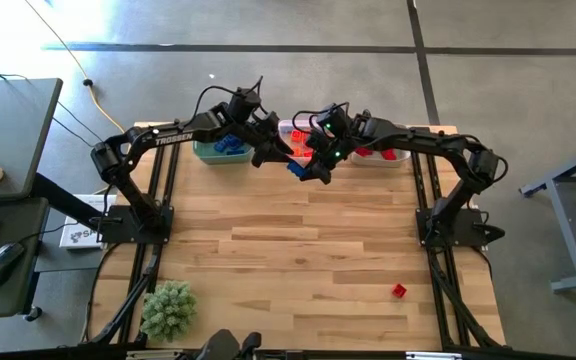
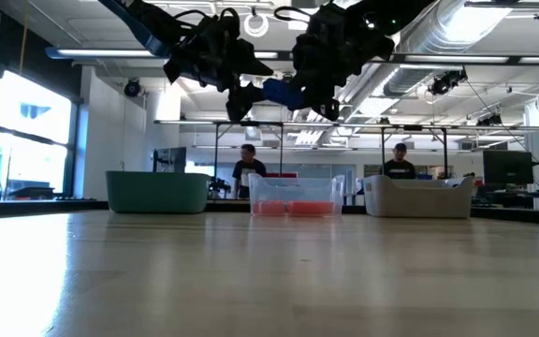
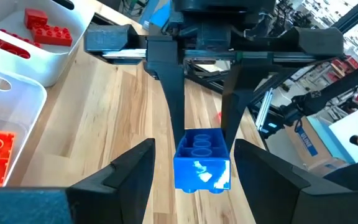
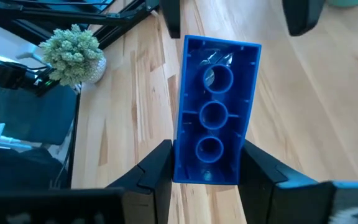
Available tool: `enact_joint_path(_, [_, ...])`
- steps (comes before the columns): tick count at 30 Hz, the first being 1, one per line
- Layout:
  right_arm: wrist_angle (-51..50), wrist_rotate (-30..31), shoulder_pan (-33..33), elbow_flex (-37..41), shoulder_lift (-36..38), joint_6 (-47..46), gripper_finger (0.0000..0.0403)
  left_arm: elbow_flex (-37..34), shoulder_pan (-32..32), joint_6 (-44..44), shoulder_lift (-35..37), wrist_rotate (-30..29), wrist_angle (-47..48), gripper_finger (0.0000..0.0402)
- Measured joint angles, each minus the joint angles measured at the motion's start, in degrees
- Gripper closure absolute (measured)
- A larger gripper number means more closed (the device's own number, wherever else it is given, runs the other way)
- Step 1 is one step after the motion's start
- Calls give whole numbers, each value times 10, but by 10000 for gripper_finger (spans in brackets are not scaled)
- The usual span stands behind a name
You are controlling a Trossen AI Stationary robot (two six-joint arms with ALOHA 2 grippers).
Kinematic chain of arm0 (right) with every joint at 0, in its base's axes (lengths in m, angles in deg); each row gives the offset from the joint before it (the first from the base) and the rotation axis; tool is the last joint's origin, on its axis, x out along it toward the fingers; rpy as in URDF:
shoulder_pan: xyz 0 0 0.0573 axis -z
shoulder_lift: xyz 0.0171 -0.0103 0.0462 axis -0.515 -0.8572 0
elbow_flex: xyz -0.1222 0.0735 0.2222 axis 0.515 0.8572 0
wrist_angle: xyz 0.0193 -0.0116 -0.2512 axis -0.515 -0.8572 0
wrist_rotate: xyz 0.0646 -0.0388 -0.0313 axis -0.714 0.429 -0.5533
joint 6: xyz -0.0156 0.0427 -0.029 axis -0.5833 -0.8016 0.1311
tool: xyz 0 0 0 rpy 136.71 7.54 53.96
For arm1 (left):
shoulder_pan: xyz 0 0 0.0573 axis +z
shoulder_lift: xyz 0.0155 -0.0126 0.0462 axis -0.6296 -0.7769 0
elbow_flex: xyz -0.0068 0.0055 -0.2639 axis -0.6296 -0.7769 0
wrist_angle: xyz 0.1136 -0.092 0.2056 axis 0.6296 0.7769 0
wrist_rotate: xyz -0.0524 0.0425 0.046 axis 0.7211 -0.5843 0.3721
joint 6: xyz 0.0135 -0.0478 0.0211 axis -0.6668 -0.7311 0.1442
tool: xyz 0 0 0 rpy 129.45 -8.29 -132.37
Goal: Sort & place blocks by color
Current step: Put the blue game piece into the green bin
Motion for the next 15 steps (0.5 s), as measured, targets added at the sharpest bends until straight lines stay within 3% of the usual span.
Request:
enact_joint_path(6, [0, -11, 8, 0, 0, 17, 286, 0, 0, -16, 0, -40, 0, 185])
enact_joint_path(10, [0, -17, 15, 0, 0, 31, 286, 0, -1, -71, 0, -137, 0, 177])
enact_joint_path(15, [-13, -19, 25, 0, 0, 44, 286, 0, -1, -45, 0, -128, 0, 178])
